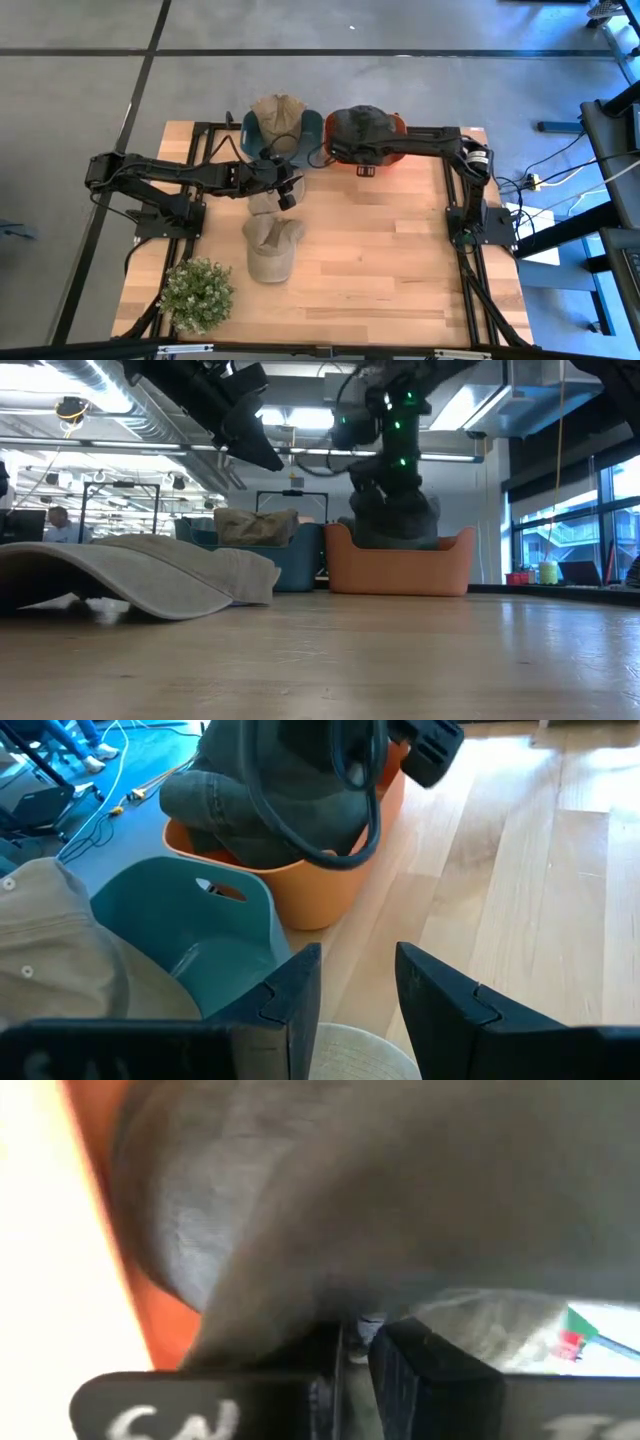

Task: Pick & Place hat
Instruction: Put the black cap into the orange bin

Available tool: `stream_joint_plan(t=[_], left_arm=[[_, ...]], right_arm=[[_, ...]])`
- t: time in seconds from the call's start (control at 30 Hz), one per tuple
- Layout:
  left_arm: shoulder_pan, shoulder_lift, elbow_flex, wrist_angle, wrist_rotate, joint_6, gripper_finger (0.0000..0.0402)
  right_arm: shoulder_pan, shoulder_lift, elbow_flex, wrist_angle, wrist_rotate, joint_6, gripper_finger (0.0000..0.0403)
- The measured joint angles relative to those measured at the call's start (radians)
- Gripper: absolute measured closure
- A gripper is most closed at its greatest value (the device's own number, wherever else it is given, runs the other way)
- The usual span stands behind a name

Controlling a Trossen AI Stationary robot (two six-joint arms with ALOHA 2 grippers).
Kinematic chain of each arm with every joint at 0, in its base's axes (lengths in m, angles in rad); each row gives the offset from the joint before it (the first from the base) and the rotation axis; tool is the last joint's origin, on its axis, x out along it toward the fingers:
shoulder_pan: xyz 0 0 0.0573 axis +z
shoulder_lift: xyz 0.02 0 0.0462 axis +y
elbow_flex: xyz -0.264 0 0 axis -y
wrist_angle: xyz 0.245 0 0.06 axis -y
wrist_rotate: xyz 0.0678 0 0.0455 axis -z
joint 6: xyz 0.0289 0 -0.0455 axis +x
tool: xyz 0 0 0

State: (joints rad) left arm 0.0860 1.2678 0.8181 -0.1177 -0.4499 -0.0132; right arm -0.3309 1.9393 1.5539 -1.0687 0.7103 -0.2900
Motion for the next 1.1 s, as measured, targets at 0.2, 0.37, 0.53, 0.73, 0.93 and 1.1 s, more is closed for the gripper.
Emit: stream_joint_plan(t=[0.2,0.37,0.53,0.73,0.93,1.1], left_arm=[[0.001,0.000,0.000,0.000,-0.001,0.000,0.0279],[0.001,0.000,0.000,0.000,-0.001,0.000,0.0276],[0.001,0.000,0.000,0.001,-0.002,0.000,0.0279],[0.001,0.000,0.000,0.001,-0.002,-0.003,0.0276],[0.001,0.000,0.000,0.001,-0.001,-0.006,0.0279],[0.001,0.000,0.000,0.001,-0.001,-0.018,0.0276]], right_arm=[[0.000,-0.006,-0.094,0.143,-0.038,-0.030,0.0367],[-0.002,-0.008,-0.103,0.168,-0.160,-0.007,0.0367],[0.000,-0.002,-0.107,0.217,-0.270,-0.007,0.0369],[-0.003,-0.003,-0.106,0.237,-0.119,-0.027,0.0368],[-0.008,-0.005,-0.106,0.235,0.030,-0.060,0.0348],[-0.007,-0.005,-0.106,0.250,0.050,-0.080,0.0333]])
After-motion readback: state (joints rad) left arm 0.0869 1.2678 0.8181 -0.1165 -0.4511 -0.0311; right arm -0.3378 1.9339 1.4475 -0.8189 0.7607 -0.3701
